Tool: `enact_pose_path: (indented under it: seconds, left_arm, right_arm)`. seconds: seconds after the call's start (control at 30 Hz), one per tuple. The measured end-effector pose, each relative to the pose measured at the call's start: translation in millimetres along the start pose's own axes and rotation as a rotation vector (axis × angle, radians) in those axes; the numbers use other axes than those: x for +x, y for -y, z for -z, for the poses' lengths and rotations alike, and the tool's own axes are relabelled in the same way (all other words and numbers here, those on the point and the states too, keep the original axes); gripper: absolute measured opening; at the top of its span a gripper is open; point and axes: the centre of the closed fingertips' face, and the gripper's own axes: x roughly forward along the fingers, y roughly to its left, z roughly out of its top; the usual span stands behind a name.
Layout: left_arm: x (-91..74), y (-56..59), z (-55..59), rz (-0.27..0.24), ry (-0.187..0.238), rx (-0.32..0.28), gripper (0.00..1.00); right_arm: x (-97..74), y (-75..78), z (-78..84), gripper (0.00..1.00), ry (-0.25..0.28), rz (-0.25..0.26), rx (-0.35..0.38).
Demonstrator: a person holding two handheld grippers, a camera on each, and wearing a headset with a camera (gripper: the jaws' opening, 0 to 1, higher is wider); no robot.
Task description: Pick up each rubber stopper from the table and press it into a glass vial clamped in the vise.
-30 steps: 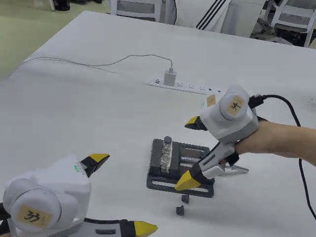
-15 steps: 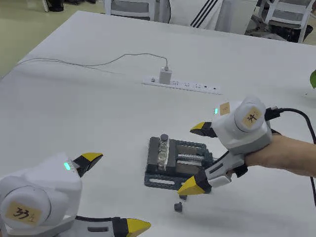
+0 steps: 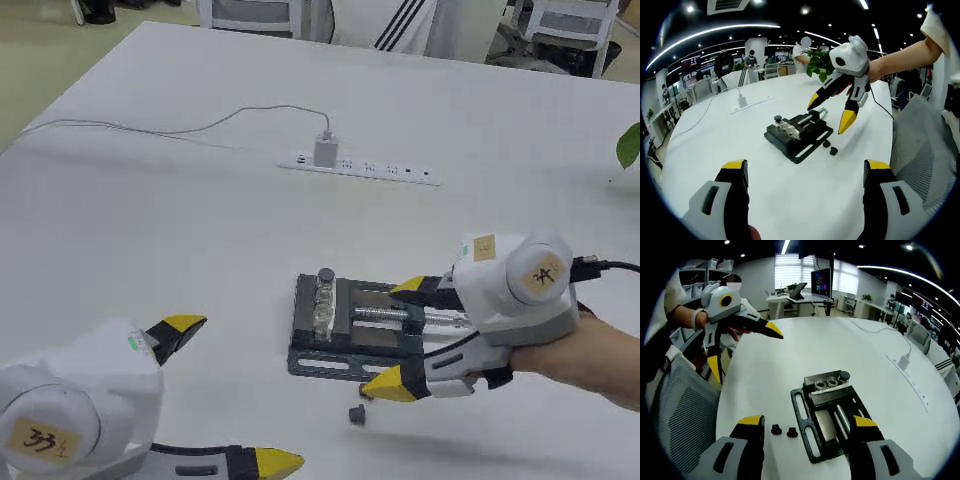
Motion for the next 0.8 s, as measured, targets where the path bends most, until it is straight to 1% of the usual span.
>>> enact_pose_path:
  seconds: [0.07,0.17,0.33,0.43,0.6,0.7,0.8]
  left_arm:
    - [0.4,0.0,-1.1,0.003,0.001,0.002,0.95]
    - [1.3,-0.6,-1.0,0.006,-0.002,0.006,0.95]
    - [3.3,-0.3,-1.0,0.013,-0.006,0.007,0.95]
    - [4.5,0.1,-0.5,0.017,-0.009,0.005,0.95]
    - [6.0,1.6,0.0,0.021,-0.011,0.003,0.95]
    - [6.8,2.3,0.4,0.023,-0.012,0.002,0.95]
    - [6.8,2.9,0.5,0.024,-0.013,0.0,0.95]
  right_arm:
    - [0.4,-4.2,5.2,0.6,-0.002,-0.005,0.007]
    - [2.2,-9.3,11.8,0.58,-0.004,-0.01,0.029]
    - [4.0,-12.2,19.0,0.51,0.018,0.0,0.072]
    - [6.2,-14.4,25.3,0.43,0.014,0.008,0.073]
    - [10.6,-18.3,28.4,0.32,0.024,0.009,0.073]
    - [15.7,-20.6,30.1,0.28,0.026,0.002,0.068]
    - [20.0,-23.3,33.5,0.26,0.016,-0.013,0.064]
